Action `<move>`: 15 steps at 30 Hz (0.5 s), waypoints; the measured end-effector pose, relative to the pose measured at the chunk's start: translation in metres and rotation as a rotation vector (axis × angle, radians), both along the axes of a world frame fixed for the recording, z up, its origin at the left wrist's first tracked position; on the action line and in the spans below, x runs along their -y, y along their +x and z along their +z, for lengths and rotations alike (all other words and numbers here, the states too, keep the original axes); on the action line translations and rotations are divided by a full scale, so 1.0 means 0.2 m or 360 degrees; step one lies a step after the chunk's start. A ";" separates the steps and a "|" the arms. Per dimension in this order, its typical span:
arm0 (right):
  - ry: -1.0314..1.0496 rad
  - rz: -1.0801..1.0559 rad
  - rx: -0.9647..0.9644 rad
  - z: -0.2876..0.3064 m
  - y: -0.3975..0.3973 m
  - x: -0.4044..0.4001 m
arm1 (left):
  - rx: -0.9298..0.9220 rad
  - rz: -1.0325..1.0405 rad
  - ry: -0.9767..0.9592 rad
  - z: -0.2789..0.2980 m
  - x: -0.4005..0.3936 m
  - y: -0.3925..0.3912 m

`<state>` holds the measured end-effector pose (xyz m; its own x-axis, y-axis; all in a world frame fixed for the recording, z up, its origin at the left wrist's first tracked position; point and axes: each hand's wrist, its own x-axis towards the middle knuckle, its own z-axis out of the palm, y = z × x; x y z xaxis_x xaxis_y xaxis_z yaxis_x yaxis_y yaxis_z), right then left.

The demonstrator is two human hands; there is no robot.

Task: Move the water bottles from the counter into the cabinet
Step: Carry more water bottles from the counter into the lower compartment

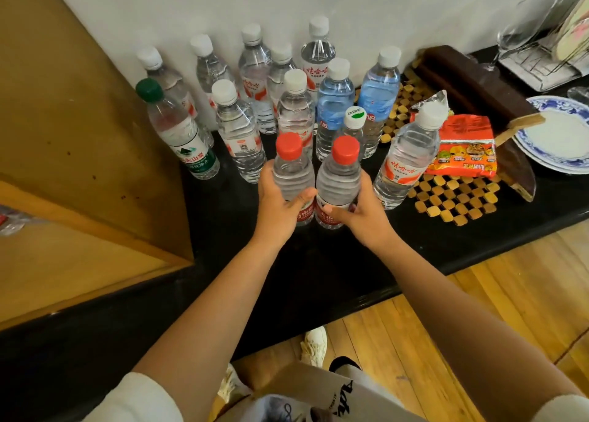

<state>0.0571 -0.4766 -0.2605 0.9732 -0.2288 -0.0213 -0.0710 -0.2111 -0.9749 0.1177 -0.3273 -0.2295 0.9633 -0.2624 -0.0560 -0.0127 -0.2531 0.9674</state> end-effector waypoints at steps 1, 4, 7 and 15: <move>0.0045 0.0051 -0.0021 -0.01 -0.03 -0.01 | -0.0003 -0.0018 0.0008 0.00 -0.04 -0.03; 0.0083 0.0129 -0.0039 -0.04 -0.11 -0.08 | -0.0009 -0.0079 -0.0005 0.01 -0.14 -0.13; 0.0026 0.0015 0.0039 -0.05 -0.15 -0.21 | 0.0009 -0.0153 -0.0057 0.03 -0.26 -0.22; -0.0002 -0.0018 0.0040 -0.02 -0.23 -0.57 | -0.0095 -0.0079 -0.0230 0.04 -0.64 -0.39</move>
